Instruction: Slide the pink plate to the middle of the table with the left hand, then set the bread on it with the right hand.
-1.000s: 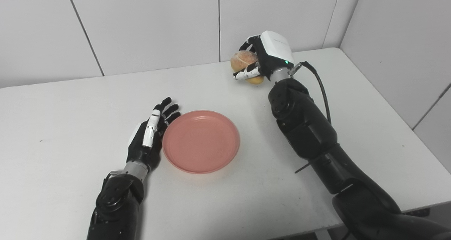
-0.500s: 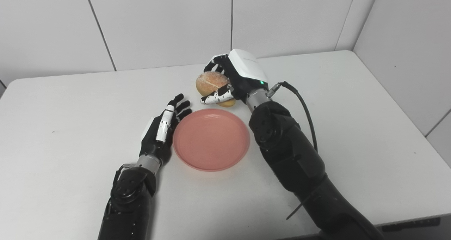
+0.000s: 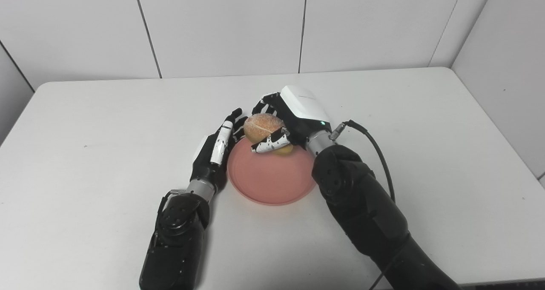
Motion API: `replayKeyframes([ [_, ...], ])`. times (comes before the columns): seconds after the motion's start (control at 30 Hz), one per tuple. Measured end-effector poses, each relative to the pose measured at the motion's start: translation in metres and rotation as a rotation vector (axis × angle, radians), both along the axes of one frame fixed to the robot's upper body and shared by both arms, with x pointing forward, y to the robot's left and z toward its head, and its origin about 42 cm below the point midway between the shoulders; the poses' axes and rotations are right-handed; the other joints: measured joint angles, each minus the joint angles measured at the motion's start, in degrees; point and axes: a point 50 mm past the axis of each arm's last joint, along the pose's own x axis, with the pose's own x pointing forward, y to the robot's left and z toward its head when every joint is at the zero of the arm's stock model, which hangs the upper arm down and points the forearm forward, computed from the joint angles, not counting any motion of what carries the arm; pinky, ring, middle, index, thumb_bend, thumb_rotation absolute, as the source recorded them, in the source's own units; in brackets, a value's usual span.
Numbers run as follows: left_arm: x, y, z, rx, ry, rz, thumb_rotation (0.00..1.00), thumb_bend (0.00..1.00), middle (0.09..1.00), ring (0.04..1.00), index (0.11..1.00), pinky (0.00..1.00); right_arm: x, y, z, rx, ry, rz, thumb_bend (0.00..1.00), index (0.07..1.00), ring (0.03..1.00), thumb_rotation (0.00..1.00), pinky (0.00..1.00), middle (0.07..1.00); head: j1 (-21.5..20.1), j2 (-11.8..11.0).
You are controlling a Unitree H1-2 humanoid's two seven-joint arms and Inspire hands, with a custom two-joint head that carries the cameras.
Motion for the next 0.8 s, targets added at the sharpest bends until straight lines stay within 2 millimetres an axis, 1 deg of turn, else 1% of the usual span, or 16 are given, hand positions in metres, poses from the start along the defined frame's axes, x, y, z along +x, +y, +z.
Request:
replayKeyframes([
  [0.2,0.0,-0.003,0.001,-0.01,0.005,0.02,1.0,0.33,0.9,0.885,0.889,0.88,-0.008,-0.001,-0.015,-0.017,0.043,0.007,0.51,0.541,0.356,0.0,0.27,0.415,0.26,0.53],
  [0.43,-0.001,-0.003,0.001,-0.006,0.006,0.02,1.0,0.34,0.904,0.885,0.898,0.88,-0.01,-0.009,-0.019,-0.038,0.06,0.006,0.51,0.544,0.372,0.0,0.29,0.421,0.88,0.88],
  [0.7,-0.001,-0.004,0.002,0.013,0.002,0.019,1.0,0.33,0.898,0.882,0.887,0.87,-0.014,-0.015,-0.032,-0.048,0.095,-0.007,0.52,0.536,0.389,0.0,0.3,0.427,1.14,1.14],
  [0.77,-0.001,-0.004,0.002,0.013,0.002,0.02,1.0,0.33,0.895,0.88,0.892,0.86,-0.014,-0.015,-0.033,-0.052,0.091,-0.006,0.52,0.532,0.343,0.0,0.26,0.415,1.23,1.14],
  [0.8,-0.001,-0.003,0.002,0.013,0.003,0.02,1.0,0.33,0.895,0.88,0.892,0.86,-0.014,-0.014,-0.034,-0.056,0.09,-0.006,0.52,0.532,0.34,0.0,0.25,0.414,1.23,1.14],
])
